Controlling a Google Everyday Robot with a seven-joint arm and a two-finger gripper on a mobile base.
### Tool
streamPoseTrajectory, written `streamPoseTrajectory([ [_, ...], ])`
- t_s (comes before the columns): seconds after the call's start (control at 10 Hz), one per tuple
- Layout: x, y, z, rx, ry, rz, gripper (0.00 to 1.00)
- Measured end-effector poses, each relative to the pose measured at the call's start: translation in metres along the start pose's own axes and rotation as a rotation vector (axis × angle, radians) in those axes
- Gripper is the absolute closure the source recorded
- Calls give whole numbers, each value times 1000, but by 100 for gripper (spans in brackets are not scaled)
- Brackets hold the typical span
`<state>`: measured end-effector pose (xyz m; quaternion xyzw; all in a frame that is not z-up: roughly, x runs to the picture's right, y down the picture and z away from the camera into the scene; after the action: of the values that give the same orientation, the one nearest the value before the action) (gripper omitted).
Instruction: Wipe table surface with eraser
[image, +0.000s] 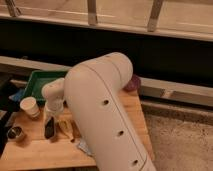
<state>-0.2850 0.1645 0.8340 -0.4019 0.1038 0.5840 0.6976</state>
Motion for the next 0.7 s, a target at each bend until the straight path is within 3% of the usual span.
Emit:
streamPoseTrajectory([
  [0.3, -27, 0, -7, 4, -35, 2, 100],
  [0.5, -46, 25, -6, -20, -63, -39, 100],
  [0.7, -45, 46, -3, -48, -65, -91, 100],
])
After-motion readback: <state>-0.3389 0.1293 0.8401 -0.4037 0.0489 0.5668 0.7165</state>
